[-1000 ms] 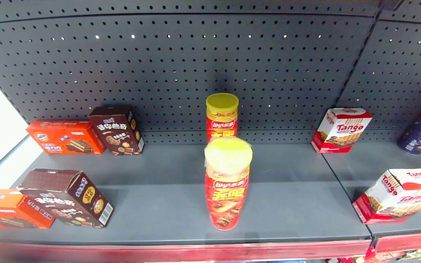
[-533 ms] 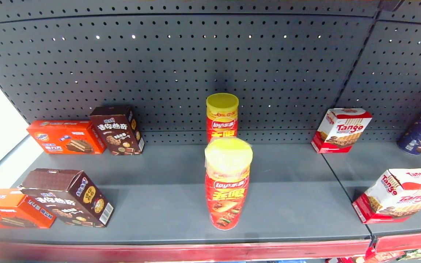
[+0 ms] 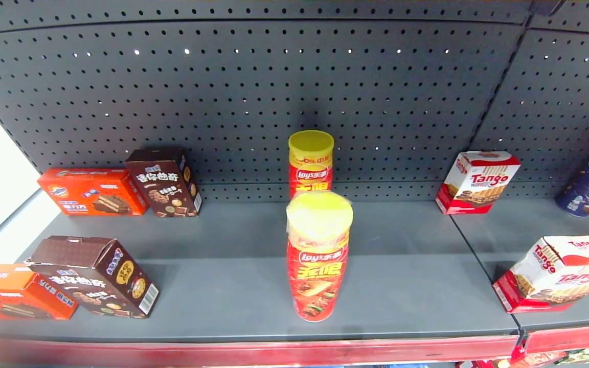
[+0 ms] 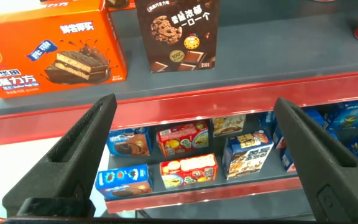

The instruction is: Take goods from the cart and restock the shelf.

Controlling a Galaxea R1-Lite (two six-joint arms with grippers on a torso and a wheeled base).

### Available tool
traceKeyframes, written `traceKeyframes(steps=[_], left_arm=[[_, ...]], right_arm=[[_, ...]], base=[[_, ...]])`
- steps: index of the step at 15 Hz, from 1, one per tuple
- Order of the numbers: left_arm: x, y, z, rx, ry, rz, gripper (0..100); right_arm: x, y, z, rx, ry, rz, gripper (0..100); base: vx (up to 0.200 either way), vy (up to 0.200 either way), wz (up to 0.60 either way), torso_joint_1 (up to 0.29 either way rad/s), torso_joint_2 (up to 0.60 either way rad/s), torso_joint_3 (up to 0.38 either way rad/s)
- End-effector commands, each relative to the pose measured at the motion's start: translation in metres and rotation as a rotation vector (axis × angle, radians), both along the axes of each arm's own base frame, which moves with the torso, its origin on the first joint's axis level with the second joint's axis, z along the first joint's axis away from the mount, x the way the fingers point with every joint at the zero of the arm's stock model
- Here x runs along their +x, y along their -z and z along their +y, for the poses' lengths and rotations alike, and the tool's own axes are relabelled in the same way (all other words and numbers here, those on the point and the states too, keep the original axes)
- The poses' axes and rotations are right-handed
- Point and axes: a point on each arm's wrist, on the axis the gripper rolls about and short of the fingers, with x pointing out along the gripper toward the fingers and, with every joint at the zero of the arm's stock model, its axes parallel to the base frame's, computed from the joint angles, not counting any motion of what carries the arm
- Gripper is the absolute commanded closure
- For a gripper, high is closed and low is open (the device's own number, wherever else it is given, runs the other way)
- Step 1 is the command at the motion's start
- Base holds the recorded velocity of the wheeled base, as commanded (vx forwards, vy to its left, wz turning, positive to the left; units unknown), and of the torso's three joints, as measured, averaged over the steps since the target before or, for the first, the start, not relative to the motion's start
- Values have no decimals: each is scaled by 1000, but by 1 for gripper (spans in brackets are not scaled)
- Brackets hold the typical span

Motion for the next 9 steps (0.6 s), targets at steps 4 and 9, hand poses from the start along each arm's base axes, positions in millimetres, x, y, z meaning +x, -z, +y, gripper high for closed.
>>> traceKeyframes(steps=[4,9], left_arm=[[0,0,0,-3,-2,1,0],[0,0,0,-6,-2,1,0]], right_arm=[[0,0,0,0,0,2,0],[0,0,0,0,0,1,0]], base=[[0,0,0,0,0,0],[0,0,0,0,0,0]])
